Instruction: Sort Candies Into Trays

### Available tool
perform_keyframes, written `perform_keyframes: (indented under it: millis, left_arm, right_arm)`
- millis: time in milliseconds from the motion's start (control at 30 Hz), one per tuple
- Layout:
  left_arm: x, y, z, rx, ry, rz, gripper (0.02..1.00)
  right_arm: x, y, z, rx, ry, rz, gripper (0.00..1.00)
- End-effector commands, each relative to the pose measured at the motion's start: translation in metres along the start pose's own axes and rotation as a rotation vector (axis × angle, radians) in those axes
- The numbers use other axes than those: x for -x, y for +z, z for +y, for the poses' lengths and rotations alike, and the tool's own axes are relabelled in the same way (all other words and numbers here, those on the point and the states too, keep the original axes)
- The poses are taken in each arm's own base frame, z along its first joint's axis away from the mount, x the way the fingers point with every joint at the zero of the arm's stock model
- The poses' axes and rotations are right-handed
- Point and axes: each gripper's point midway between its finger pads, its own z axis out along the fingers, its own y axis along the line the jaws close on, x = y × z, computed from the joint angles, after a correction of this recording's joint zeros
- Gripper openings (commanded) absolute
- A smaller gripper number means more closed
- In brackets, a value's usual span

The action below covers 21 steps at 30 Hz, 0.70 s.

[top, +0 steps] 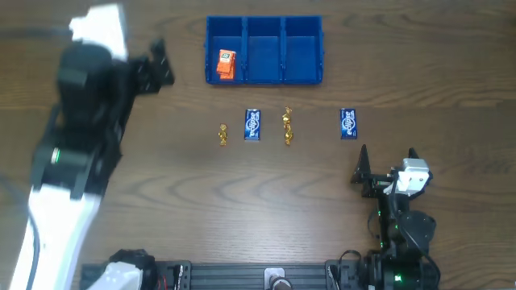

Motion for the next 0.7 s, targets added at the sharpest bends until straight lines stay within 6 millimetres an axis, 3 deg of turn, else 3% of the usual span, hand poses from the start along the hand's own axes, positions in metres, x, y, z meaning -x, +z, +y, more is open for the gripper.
perform_keyframes:
  millis: [33,367,700]
  left_arm:
    - [-0.032,-0.026,0.03,0.045,0.071,-0.068,0.998]
    - [-0.11,-0.062,0.039,-0.115,0.065,-0.283,0.998]
    - [-0.188,-0.052,0.049,-0.154,0.056,-0.312,0.998]
  right_arm:
    - [-0.001,0.0,0.0,0.004,-0.014,0.003,0.998]
    - [-0.001,0.0,0.0,0.004,-0.014,0.003,0.998]
    - [-0.001,0.0,0.0,0.004,-0.014,0.003,0.998]
